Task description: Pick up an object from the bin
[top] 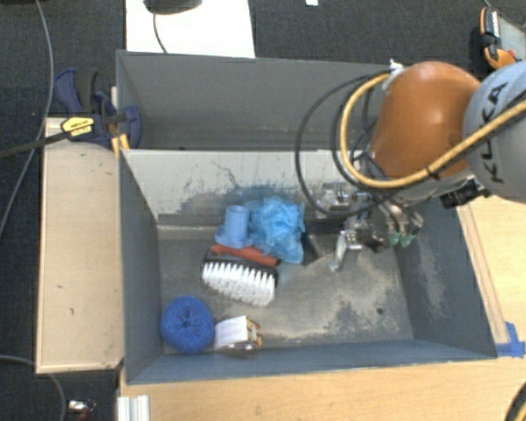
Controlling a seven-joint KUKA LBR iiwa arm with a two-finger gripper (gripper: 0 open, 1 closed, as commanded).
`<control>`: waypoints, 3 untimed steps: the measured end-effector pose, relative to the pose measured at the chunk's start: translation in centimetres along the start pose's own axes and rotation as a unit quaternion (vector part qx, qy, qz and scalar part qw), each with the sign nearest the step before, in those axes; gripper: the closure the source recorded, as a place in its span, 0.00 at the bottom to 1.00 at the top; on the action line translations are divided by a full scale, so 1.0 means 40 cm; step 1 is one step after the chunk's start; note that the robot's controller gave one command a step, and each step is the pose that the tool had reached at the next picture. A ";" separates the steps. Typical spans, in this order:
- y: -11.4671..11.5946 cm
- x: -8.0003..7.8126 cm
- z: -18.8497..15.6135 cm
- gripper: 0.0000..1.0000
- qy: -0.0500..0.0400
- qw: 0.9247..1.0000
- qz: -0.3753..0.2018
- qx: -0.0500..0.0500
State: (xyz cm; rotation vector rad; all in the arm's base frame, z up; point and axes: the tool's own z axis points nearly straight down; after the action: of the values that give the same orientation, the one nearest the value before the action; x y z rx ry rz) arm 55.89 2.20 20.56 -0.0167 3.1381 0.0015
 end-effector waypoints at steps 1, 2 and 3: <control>0.000 0.000 -0.001 0.00 0.000 1.000 0.000 0.000; 0.006 0.016 -0.256 0.00 -0.006 1.000 -0.003 0.000; -0.004 0.019 0.022 0.00 0.004 1.000 0.014 0.000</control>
Offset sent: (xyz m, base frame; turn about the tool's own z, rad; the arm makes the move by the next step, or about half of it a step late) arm -0.0084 0.0027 0.0965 0.0013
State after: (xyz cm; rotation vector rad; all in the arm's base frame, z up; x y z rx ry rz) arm 55.15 2.03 19.66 0.0282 3.1464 0.0021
